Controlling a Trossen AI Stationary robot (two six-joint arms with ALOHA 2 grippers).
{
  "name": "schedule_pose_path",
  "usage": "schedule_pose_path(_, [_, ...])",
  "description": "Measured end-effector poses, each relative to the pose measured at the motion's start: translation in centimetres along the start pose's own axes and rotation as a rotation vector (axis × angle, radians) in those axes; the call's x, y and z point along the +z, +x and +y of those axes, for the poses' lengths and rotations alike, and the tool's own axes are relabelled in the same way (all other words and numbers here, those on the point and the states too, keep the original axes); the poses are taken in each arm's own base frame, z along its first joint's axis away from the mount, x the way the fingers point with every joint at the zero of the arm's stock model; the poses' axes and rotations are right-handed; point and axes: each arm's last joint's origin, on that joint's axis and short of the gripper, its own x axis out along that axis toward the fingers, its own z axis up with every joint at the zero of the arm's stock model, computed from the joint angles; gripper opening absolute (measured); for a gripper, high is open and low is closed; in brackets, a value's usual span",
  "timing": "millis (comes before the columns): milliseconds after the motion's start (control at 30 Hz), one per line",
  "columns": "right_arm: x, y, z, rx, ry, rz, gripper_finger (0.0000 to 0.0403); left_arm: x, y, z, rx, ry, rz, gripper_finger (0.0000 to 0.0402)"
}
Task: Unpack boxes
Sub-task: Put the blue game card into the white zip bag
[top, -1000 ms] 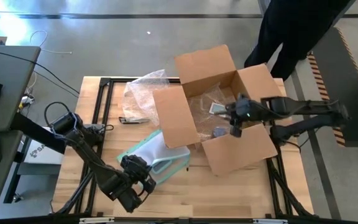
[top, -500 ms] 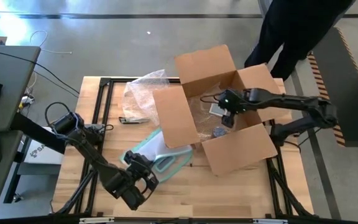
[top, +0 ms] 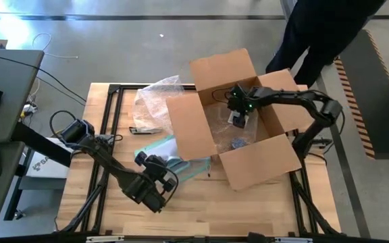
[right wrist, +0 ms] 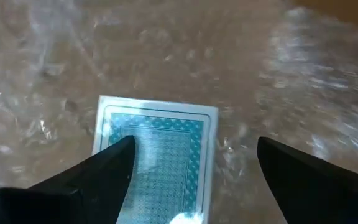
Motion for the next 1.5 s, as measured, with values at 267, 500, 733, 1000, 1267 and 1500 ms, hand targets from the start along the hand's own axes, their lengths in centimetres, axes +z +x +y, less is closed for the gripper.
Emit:
schedule_pose_path(267, [0.0,1.9,0.2,0.101,-0.075,0.017,0.0322,0.0,0.1,0.0,0.0,0.014,0.023,0.0])
schedule_pose_path(500, [0.2,-0.5,0.3,0.079,-0.023,0.017,0.0322,0.0,0.1,0.0,0.002,0.013,0.022,0.0])
schedule_pose_path(733, [-0.2,-2.8,0.9,0.055,-0.021,0.035,0.0322,0.1,0.2,0.0,0.003,0.009,0.022,0.0])
schedule_pose_path(1000, [-2.1,0.5,1.9,0.109,-0.057,0.105,0.0322,0.2,0.3,0.0,0.007,0.007,0.023,0.0])
schedule_pose_path(1267, [-2.5,1.5,1.9,0.046,-0.001,0.132,0.0298,0.1,0.3,0.0,0.007,0.009,0.022,0.0])
schedule_pose_path(1500, [-1.9,0.4,1.9,0.032,0.045,0.149,0.0161,0.1,0.2,-0.1,0.0,0.0,0.03,0.0])
